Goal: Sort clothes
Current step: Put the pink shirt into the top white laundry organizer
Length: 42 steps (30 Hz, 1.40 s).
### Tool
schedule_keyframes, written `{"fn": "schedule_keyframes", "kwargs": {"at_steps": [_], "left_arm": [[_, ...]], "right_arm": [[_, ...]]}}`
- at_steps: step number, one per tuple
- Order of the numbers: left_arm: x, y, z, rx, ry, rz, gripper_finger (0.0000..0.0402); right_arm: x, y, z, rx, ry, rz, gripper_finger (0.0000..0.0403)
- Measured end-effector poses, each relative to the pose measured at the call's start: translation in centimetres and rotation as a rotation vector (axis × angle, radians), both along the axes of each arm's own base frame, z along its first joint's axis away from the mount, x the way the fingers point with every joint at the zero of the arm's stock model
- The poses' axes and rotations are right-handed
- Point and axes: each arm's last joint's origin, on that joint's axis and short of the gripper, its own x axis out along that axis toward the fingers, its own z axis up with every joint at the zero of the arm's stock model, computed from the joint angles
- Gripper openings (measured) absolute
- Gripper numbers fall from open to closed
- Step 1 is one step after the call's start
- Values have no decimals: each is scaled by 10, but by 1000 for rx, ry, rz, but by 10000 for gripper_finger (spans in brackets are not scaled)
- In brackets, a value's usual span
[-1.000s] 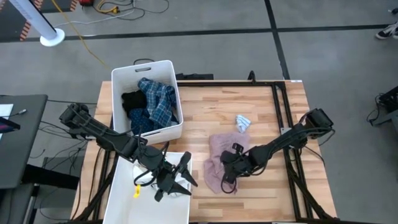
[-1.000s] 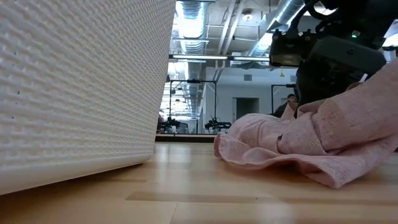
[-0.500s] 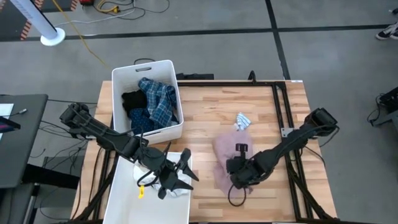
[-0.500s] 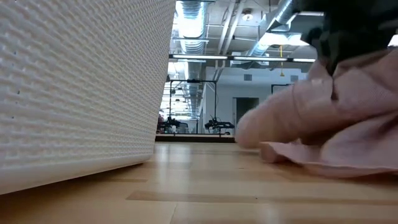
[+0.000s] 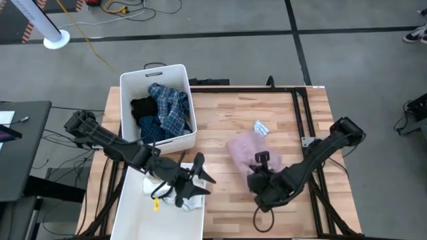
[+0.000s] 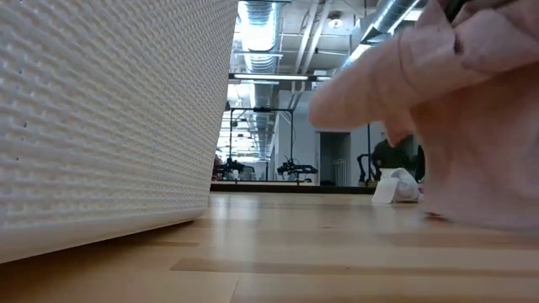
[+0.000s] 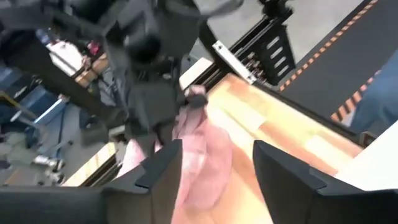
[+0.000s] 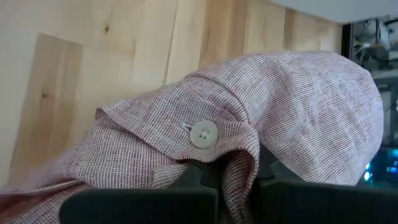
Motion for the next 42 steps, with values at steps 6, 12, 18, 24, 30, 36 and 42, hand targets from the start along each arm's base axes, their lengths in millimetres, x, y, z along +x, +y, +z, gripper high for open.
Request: {"fn": "schedule_keyframes", "kwargs": {"at_steps": [6, 12, 18, 24, 30, 36, 42], "left_arm": [[6, 14, 0, -6, -1, 55, 267], [12, 28, 0, -16, 1, 104, 320], [14, 32, 0, -25, 3, 95, 334], [15, 32, 3, 4, -26, 59, 335], [15, 30, 7, 167, -109, 74, 335], [31, 28, -6, 346, -130, 148, 335], [55, 18, -26, 514, -188, 323, 335]], "right_arm": [[2, 5, 19, -42, 2, 97, 28], [7, 7, 40, -103, -28, 180, 26], [10, 9, 64, -147, -63, 258, 26], [15, 7, 89, -165, -111, 301, 26], [20, 0, 112, -165, -157, 314, 26], [25, 1, 125, -134, -211, 359, 26], [29, 0, 129, -117, -235, 381, 26]]}}
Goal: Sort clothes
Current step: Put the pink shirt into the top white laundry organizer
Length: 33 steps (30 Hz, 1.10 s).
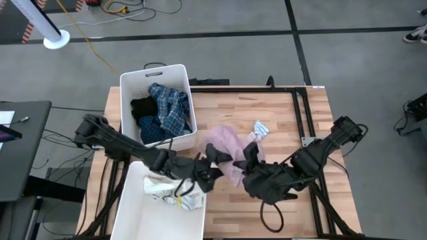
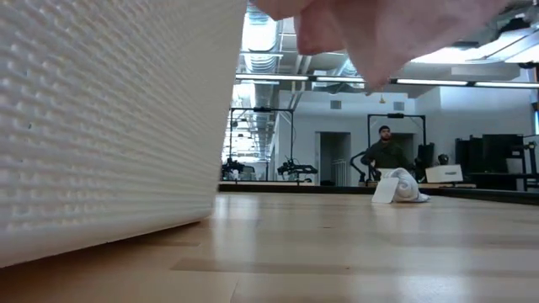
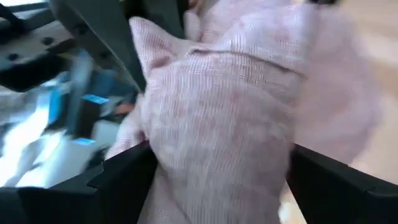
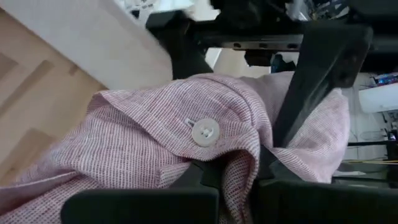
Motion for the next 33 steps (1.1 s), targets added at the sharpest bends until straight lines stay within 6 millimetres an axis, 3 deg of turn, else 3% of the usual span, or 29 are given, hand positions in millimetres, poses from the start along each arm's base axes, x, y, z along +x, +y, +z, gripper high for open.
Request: {"fn": "schedule_keyframes", "kwargs": {"at_steps": [5, 9, 18, 28, 33], "left_arm": [[4, -7, 6, 47, -114, 73, 327], [3, -9, 7, 48, -132, 75, 291], [2, -11, 6, 69, -119, 83, 84], [-4, -19, 11, 194, -120, 172, 81], [-8, -25, 14, 262, -117, 225, 81]], "right_arm": [[1, -1, 1, 18, -11, -8, 26], [-1, 2, 3, 29, -18, -1, 23], [-1, 2, 2, 75, -28, -31, 29], [0, 2, 2, 113, -52, -63, 79], [-1, 4, 3, 113, -74, -80, 134]]}}
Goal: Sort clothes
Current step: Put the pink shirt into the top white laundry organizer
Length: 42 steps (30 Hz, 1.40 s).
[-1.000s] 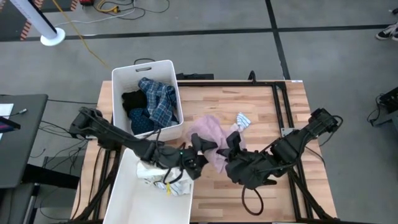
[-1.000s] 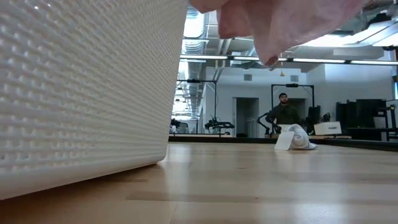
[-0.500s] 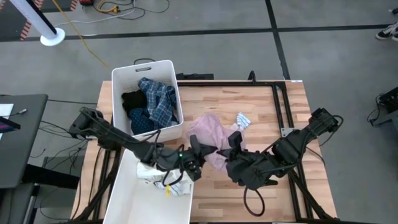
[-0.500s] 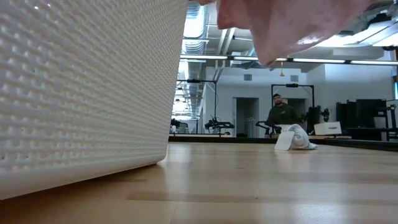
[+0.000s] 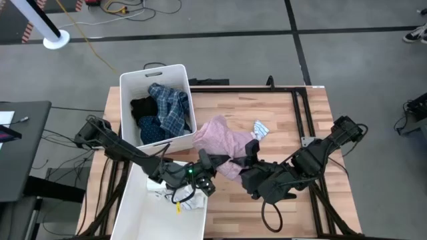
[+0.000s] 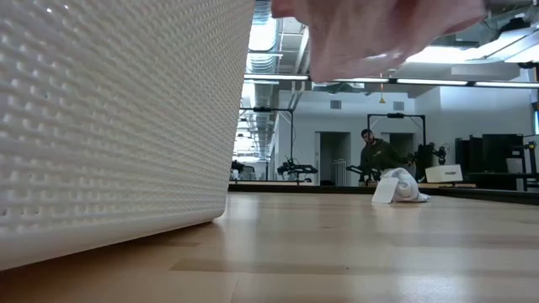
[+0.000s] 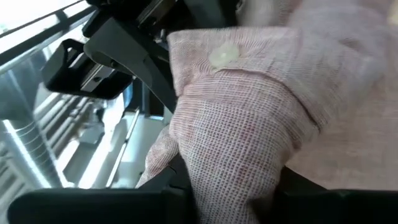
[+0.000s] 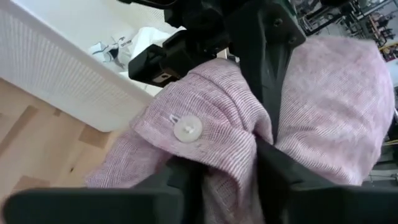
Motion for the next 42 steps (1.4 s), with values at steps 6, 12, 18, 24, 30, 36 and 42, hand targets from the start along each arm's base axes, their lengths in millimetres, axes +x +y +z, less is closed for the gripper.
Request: {"fn": "schedule_keyframes", "kwargs": {"at_steps": [6, 12, 18, 24, 30, 36, 42], "left_arm": [[-6, -6, 6, 47, -12, 78, 80], [-14, -11, 17, 81, -43, 139, 81], [-28, -13, 32, 70, -72, 132, 80], [-50, -8, 58, 20, -134, 114, 80], [-79, 10, 87, -43, -178, 117, 80], [-114, 36, 109, -131, -180, 130, 80], [-157, 74, 122, -277, -189, 159, 80]], "right_arm": [[-4, 3, 9, 31, -46, -26, 238], [-14, 8, 32, 100, -130, -37, 289], [-29, 20, 51, 150, -196, -9, 291], [-40, 30, 52, 181, -199, 19, 291], [-49, 32, 46, 213, -154, -20, 291], [-59, 31, 40, 242, -108, -76, 291], [-66, 37, 38, 265, -98, -77, 291]]}}
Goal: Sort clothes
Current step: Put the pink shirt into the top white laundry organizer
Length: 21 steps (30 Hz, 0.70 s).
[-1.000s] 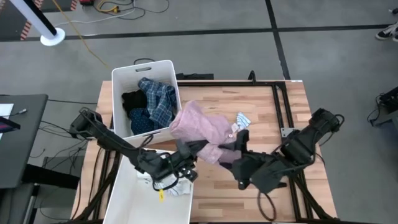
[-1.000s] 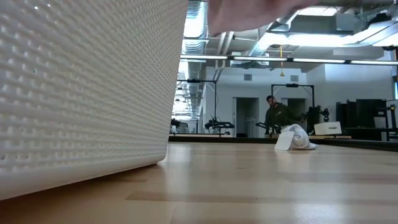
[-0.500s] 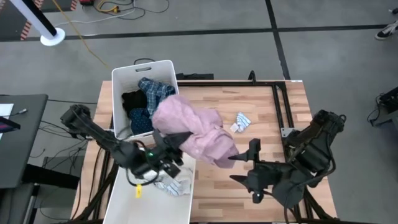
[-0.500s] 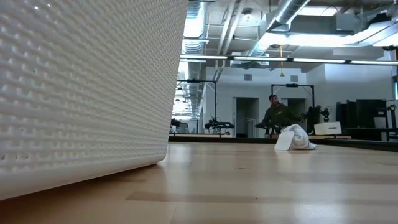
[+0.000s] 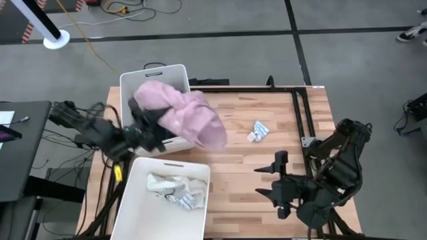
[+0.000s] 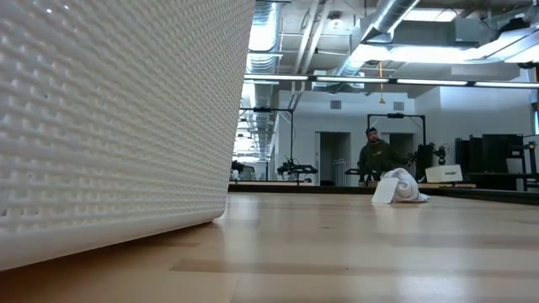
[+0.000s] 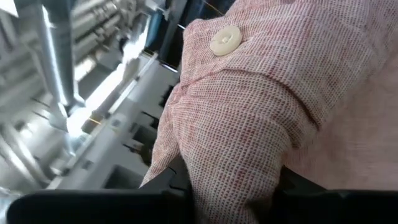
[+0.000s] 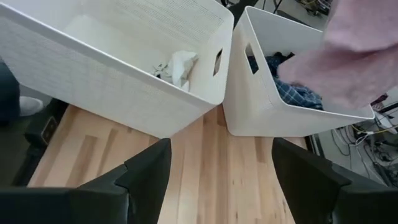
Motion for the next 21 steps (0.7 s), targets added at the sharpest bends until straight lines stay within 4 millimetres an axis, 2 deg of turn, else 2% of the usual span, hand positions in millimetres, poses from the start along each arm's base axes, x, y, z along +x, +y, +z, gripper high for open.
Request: {"fn": "schedule_keyframes", "kwargs": {"at_steps": [5, 11, 15, 21], "left_arm": [[-40, 32, 1, -138, -27, -43, 80], [-80, 61, -2, -251, -55, -15, 80], [-95, 72, -8, -291, -45, 41, 80], [-102, 81, -20, -336, 9, 125, 80]], "right_arm": [[-2, 3, -1, 9, -1, 4, 291], [0, 6, -15, -2, 33, 1, 291], [2, 7, -26, -9, 59, -11, 291], [5, 10, -36, -17, 67, -12, 291]]}}
